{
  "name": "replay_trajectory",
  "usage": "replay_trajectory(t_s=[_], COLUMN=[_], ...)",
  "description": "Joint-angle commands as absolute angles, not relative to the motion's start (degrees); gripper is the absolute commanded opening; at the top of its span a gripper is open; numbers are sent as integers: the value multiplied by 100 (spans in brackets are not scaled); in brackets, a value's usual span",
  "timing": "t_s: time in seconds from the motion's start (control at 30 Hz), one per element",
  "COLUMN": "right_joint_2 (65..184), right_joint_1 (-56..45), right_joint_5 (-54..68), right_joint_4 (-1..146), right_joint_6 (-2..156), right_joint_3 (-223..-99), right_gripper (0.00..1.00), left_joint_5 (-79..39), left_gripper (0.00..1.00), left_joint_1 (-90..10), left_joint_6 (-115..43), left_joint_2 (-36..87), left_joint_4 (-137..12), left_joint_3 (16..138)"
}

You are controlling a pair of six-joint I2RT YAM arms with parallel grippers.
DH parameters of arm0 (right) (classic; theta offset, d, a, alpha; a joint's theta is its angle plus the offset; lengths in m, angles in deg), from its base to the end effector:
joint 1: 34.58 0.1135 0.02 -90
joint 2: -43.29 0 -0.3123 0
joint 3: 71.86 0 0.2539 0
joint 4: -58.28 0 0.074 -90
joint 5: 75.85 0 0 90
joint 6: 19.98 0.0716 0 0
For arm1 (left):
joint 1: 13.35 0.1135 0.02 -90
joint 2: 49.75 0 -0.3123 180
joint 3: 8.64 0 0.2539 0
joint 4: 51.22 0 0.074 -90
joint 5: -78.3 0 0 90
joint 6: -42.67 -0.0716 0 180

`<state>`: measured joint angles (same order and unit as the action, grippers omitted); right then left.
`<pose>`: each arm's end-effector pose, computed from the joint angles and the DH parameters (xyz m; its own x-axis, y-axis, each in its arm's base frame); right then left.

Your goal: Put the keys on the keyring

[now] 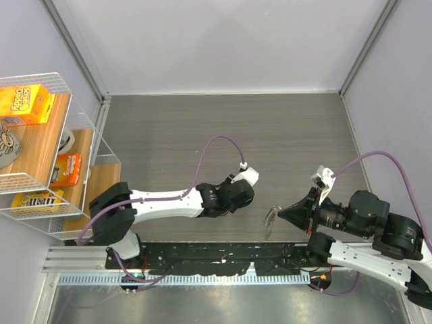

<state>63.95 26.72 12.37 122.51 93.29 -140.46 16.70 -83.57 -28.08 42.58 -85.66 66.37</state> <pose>0.0161 0.0340 0.3714 -0.4758 -0.0467 -0.8783 -0.7653 0.5141 0.3872 0.1538 -0.3271 0.2424 -0.4910 0.5083 -0.7075 0.5998 0.7862 0.1486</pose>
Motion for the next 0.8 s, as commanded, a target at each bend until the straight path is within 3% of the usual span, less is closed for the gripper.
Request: replay_trajectory(t_s=[0.0,0.47,0.77], right_joint_2=[6473,6473,6473], right_joint_1=[2695,2695,2695], right_joint_5=[1265,1274,1292], right_joint_4=[11861,11870,11870], right_joint_6=[9305,9279,9279], right_joint_3=[-14054,-14037,-14037], right_gripper=[5,5,6], left_joint_5=[1494,685,526], left_gripper=[44,43,32], left_joint_1=[-8191,-7883,-7778], left_joint_6=[-2027,-1121,-1041], left_joint_2=[4499,5026,5123], left_joint_4=[-9089,-9433,-9275], left_joint_3=[6962,7112,6972])
